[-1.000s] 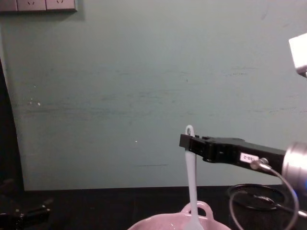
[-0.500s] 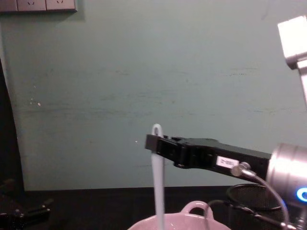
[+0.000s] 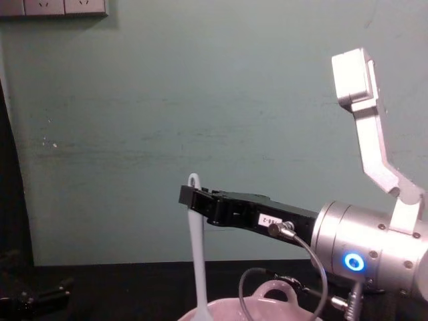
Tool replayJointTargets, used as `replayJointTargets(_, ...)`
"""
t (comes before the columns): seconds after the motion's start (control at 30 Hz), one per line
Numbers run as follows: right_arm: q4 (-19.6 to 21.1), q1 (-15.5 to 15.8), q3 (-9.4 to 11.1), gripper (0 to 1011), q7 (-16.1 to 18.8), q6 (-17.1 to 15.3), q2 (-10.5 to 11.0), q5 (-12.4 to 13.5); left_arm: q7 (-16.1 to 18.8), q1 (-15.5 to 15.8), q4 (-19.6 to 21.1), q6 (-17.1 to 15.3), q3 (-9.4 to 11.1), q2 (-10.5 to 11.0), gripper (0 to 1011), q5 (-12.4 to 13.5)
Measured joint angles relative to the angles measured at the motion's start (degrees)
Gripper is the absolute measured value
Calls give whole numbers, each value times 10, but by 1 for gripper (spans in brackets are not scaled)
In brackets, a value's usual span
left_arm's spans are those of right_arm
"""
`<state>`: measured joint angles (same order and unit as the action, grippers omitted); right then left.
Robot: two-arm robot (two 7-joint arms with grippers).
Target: Use the one hand to pick up the spoon and stir the clear water in the bowl.
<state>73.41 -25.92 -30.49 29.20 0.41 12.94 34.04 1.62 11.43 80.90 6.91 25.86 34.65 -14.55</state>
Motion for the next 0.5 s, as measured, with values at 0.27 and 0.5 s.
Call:
replayJointTargets(0.27, -34, -17, 26, 110, -8, 9, -3, 3, 0, 0, 0, 0, 0, 0, 1011, 0)
replayJointTargets(0.5, -25, -12, 52, 110, -13, 5, 21, 8, 0, 0, 0, 0, 0, 0, 1011, 0)
